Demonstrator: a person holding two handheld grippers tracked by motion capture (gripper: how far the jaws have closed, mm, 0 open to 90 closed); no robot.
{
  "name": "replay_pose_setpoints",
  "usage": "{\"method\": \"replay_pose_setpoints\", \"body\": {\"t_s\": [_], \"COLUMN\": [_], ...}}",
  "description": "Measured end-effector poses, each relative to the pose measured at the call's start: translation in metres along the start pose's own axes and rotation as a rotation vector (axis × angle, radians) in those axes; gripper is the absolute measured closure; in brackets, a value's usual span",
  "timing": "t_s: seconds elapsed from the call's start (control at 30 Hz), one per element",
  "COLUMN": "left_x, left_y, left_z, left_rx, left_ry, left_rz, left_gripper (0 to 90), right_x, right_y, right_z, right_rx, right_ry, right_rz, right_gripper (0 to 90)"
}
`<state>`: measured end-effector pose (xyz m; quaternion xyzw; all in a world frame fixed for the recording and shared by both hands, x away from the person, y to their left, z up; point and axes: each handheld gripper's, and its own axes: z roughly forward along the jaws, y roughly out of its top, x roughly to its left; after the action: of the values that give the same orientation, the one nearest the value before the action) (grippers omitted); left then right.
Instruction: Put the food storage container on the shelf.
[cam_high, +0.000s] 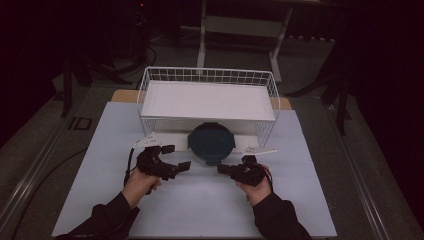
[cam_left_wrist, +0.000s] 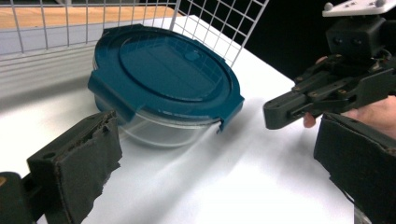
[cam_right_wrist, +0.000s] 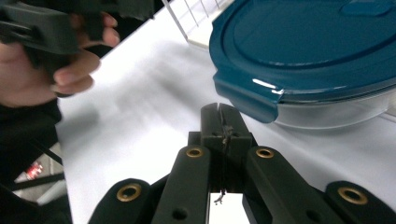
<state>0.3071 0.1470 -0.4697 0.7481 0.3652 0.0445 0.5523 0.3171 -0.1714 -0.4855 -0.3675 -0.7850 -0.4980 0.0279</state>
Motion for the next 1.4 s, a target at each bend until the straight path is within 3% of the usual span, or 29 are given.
{"method": "replay_pose_setpoints", "body": {"t_s": [0.3,0.47,0.53,0.9,1.4], "left_x": [-0.01,-0.018,-0.019,-0.019,-0.017], "left_y": [-0.019,-0.029,-0.031,-0.036,-0.04], "left_z": [-0.01,-0.015,-0.016,-0.015,-0.013], "left_rx": [-0.021,-0.023,-0.022,-0.021,-0.027], "left_ry": [-0.004,0.016,0.019,0.024,0.029], "left_rz": [-0.01,0.027,0.036,0.039,0.044], "left_gripper": [0.9,0.9,0.9,0.9,0.9], "right_x": [-0.001,-0.008,-0.01,-0.009,-0.031], "right_y": [-0.002,0.001,0.003,0.009,0.026], "right_z": [0.016,0.019,0.02,0.031,0.058], "right_rx": [0.039,0.032,0.02,0.041,0.014], "right_ry": [-0.042,-0.063,-0.047,-0.074,-0.135], "right_rz": [-0.014,0.011,0.023,-0.015,0.026], "right_gripper": [90.0,90.0,90.0,90.0,90.0]}}
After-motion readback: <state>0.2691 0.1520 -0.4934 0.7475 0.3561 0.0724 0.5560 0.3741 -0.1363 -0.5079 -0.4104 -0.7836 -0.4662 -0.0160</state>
